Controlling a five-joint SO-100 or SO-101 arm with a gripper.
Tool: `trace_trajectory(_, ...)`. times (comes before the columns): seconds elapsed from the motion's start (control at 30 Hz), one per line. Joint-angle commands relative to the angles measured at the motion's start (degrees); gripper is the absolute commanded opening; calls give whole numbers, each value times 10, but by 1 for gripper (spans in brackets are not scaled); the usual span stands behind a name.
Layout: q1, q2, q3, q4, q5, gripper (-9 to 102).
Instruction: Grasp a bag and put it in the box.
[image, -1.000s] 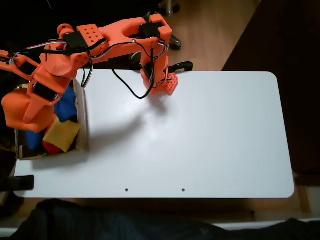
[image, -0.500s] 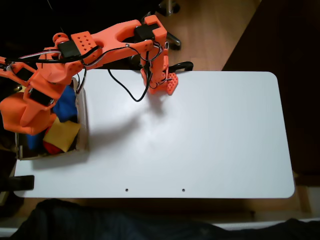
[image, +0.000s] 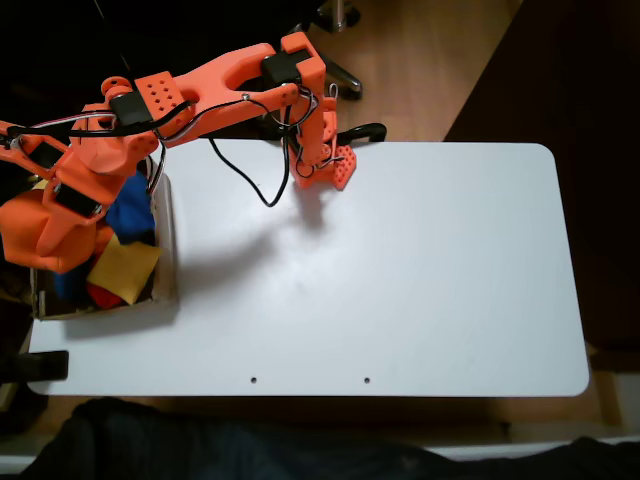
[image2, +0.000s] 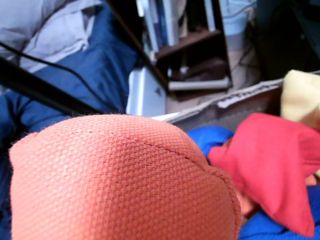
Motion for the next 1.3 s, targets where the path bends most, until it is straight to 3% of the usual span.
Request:
trace_trajectory(0.0, 12, 9, -60, -34, -4, 2)
trace_trajectory(0.67, 11, -55, -56, -127, 3, 2)
trace_trajectory(1.27, -6, -55, 27, -140, -9, 2)
